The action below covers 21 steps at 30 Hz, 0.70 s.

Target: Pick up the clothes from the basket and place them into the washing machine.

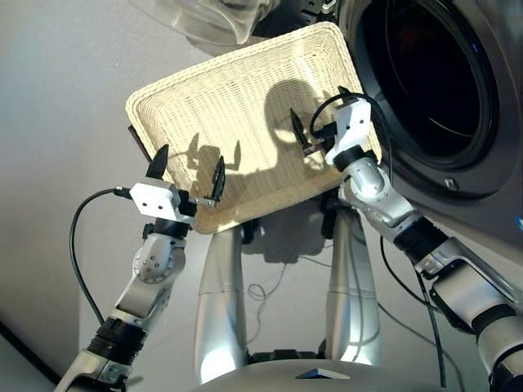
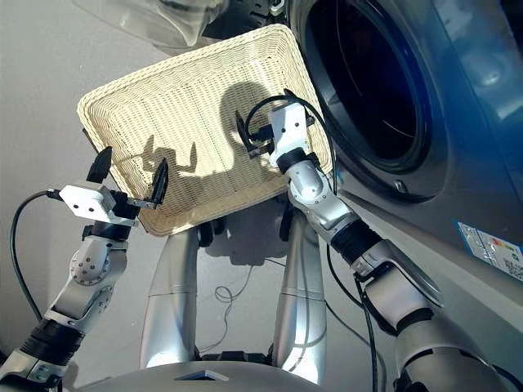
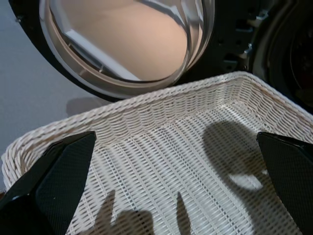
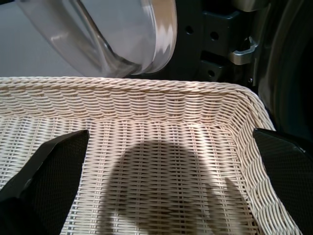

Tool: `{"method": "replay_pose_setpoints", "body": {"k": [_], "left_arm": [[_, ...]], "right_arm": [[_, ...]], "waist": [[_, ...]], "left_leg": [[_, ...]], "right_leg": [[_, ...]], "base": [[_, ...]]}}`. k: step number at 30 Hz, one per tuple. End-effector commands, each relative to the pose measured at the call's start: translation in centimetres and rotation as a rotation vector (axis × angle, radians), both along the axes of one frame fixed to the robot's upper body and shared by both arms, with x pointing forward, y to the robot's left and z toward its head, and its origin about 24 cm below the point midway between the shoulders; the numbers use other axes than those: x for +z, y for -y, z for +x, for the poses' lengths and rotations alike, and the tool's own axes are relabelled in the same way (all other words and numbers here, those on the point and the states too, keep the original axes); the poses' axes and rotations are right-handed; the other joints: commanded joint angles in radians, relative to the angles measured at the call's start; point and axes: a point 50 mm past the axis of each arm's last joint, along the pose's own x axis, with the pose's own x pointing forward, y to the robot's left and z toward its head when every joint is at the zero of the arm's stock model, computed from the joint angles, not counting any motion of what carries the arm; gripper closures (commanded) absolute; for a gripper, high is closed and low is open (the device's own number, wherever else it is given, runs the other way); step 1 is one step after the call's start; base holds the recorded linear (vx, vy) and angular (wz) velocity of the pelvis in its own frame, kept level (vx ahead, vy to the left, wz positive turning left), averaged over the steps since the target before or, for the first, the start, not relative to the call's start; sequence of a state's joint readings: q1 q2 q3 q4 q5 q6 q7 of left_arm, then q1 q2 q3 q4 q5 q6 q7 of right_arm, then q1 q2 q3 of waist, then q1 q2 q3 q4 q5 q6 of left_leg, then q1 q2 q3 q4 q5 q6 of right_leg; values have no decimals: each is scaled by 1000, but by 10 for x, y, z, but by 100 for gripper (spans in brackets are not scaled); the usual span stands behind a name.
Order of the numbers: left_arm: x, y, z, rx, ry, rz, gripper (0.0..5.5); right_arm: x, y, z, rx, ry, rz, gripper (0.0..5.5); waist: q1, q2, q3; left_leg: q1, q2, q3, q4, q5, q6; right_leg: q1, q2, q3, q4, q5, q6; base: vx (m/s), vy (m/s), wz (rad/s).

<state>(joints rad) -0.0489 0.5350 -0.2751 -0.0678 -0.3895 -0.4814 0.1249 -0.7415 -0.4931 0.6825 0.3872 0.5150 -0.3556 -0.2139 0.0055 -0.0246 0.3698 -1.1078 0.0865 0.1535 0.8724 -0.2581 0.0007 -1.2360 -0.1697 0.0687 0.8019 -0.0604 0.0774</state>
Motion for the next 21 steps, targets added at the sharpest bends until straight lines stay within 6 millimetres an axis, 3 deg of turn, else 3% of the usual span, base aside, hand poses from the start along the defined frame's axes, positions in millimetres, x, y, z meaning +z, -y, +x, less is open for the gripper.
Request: {"method": "replay_pose_setpoints", "body": {"k": [1,12,21], "left_arm": [[8,-1,-13,-3,98,-7,0],[4,4,-11,-22,79,-33,0],[4,4,-11,-8,83,-37,0]], "right_arm": [[6,-5,-4,16,69,43,0],[-1,7,-5,-27,41,94,0],[-5,3,-5,-32,25,118,0]], "waist": [[1,-1,-41],[-1,-8,-55],[2,-8,-54]], "left_leg": [[0,-8,-9,-85,59,16],[18,-8,-11,-90,57,14],[19,-8,-10,-85,50,17]], "right_leg": [[68,-36,-11,14,-79,-29],[93,-41,-15,-2,-80,-29],[95,-42,-13,2,-81,-30]], "base": [[0,0,0],[0,0,0],[0,0,0]]}}
